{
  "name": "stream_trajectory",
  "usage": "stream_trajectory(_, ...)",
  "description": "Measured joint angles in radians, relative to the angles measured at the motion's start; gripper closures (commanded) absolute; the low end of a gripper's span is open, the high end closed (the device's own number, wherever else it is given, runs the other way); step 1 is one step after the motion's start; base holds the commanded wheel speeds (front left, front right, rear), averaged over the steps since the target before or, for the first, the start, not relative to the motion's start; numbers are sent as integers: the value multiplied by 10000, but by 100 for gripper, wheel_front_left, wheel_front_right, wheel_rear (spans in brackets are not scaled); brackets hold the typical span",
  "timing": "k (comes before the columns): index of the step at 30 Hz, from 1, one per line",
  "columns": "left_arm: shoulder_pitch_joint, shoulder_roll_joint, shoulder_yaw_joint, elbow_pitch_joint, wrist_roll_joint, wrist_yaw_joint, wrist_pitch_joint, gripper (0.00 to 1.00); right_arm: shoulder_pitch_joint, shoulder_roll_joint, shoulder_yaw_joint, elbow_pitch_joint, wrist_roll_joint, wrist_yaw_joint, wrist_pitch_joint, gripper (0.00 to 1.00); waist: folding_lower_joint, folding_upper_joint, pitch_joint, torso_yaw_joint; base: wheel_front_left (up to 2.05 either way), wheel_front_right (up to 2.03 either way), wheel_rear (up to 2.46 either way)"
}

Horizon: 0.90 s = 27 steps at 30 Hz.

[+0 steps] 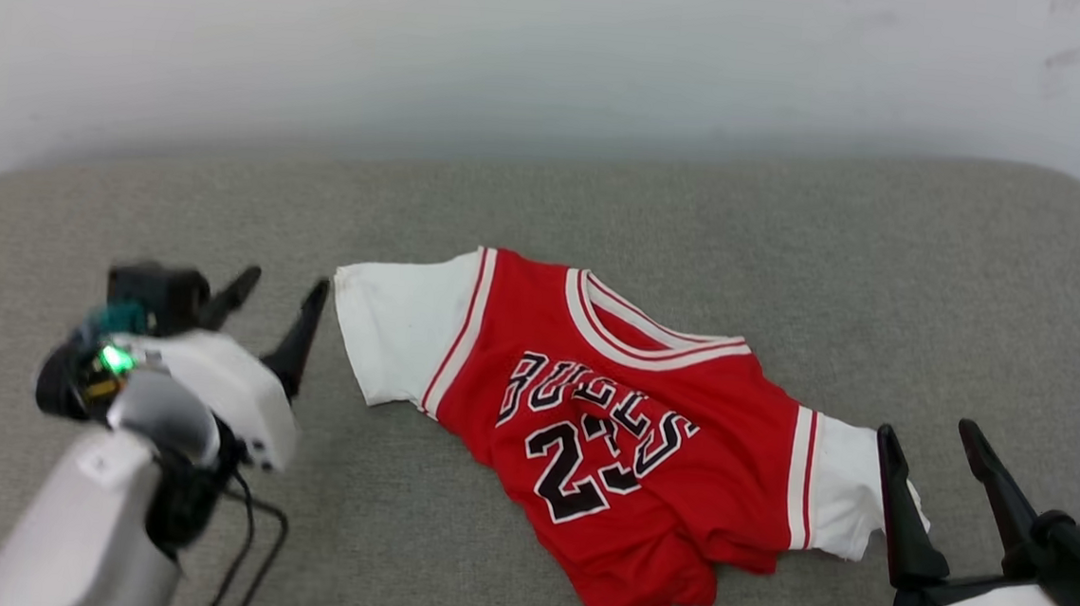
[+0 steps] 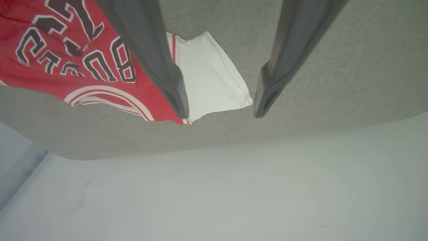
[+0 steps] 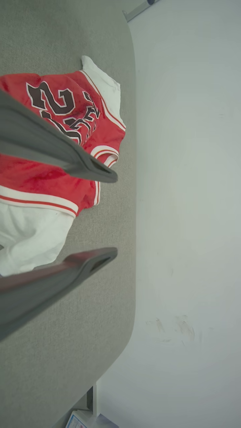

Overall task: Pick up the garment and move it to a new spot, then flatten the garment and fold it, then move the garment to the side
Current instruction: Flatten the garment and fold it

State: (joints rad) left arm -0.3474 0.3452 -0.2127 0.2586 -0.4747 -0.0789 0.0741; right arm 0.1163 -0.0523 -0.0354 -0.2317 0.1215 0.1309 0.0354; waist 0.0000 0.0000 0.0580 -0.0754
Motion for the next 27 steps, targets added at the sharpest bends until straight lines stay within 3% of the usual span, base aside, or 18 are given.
stream_trajectory(7, -2313, 842, -132, 1076, -1225, -430, 2452, 0, -640, 0, 125, 167, 130, 0, -309, 0, 1, 0, 1038, -430, 0, 0, 0)
stream_trajectory(16, -4292, 2117, -497, 2464, -2493, -502, 5894, 0, -1322, 4, 318, 679, 341, 0, -890, 0, 2, 0, 2427, -1131, 0, 0, 0)
stream_trajectory(27, -5206, 2661, -1120, 3262, -2897, -504, 7524, 0, -1875, 4, 533, 1323, 604, 0, -1448, 0, 2, 0, 3727, -1823, 0, 0, 0)
